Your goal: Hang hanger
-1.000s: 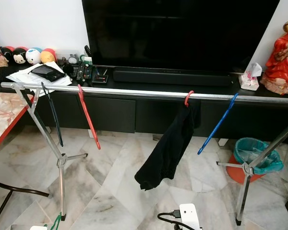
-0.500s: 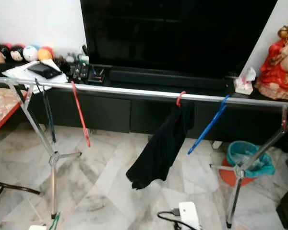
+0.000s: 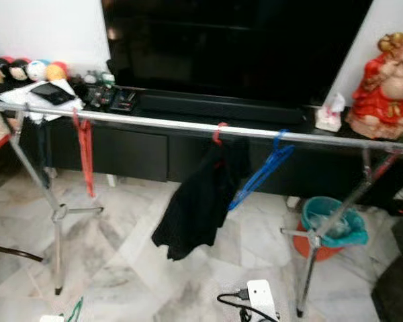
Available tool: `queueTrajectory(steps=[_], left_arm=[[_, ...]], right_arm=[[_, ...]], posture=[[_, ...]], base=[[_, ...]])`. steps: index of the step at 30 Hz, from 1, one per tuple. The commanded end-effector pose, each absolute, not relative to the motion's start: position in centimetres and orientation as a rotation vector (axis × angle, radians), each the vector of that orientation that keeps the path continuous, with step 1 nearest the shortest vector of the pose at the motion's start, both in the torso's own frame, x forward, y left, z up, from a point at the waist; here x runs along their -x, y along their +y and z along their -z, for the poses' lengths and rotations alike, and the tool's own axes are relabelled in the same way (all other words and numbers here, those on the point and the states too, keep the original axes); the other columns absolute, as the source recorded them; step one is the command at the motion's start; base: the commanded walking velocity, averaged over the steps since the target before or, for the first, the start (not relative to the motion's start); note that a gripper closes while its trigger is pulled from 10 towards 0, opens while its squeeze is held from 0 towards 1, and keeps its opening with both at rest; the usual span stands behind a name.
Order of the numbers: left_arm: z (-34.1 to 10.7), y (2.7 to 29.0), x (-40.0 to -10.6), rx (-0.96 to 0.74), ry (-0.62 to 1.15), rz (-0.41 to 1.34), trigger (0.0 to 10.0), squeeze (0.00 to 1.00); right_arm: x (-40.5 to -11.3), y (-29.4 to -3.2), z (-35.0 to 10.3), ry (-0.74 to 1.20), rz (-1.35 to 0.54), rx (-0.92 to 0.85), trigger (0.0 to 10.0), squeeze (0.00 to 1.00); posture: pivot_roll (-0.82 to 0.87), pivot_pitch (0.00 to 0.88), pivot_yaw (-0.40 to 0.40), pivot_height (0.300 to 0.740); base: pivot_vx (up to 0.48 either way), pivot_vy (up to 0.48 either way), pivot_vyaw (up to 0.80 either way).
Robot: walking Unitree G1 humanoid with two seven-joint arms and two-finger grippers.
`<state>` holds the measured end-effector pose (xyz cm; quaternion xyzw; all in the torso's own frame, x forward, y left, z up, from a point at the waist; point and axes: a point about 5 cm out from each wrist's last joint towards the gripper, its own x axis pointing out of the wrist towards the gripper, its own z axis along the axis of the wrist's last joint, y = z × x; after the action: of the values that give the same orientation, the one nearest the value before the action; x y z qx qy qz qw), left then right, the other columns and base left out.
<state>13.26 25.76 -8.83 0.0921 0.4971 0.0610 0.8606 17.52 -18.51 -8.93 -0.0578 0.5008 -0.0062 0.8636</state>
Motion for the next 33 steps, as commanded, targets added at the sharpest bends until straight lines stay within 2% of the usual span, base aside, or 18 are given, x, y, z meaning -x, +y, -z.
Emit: queueTrajectory(steps=[1,8,14,15,16,17,24,33], left_arm=[[8.9,25.4,-13.2,-0.196,1.017,-0.127,10.0,0.0],[8.4,25.3,-13.8,-0.18,0.914,-0.148,10.0,0.0],[7.5,25.1,-14.5,-0.162,0.736,-0.194,10.0,0.0],[5.5,25.0,-17.9,-0.174,0.583,-0.176,10.0,0.0],[1.8,24.7,-22.4,-0.19,0.355,-0.145,10.0,0.0],[0.6,24.7,-23.4,-0.201,0.291,-0.136,10.0,0.0],[-0.4,24.2,-23.1,-0.2,0.2,-0.053,10.0,0.0],[-1.2,24.5,-22.9,-0.192,0.193,-0.009,10.0,0.0]], right_arm=[[-17.3,-19.1,8.9,1.054,0.024,0.132,10.0,0.0],[-17.3,-19.4,8.9,1.056,0.02,0.142,10.0,0.0],[-17.2,-19.6,8.9,1.059,0.008,0.155,10.0,0.0],[-17.2,-19.7,8.9,1.06,0.007,0.158,10.0,0.0],[-17.2,-19.7,8.9,1.06,0.005,0.16,10.0,0.0],[-17.2,-19.7,8.9,1.06,0.006,0.16,10.0,0.0],[-17.2,-19.9,8.9,1.065,-0.007,0.179,10.0,0.0],[-17.3,-19.9,8.8,1.064,-0.004,0.181,10.0,0.0]], posture=[[0.1,0.0,-0.056,0.74],[0.11,0.0,-0.064,0.74],[0.11,0.0,-0.076,0.74],[0.11,0.0,-0.076,0.74],[0.11,0.0,-0.076,0.74],[0.11,0.0,-0.077,0.74],[0.12,0.0,-0.083,0.74],[0.13,0.0,-0.083,0.74]], base=[[0.0,0.0,0.0],[0.0,0.0,0.0],[0.0,0.0,0.0],[0.0,0.0,0.0],[0.0,0.0,0.0],[0.0,0.0,0.0],[0.0,0.0,0.0],[0.31,0.0,0.0]])
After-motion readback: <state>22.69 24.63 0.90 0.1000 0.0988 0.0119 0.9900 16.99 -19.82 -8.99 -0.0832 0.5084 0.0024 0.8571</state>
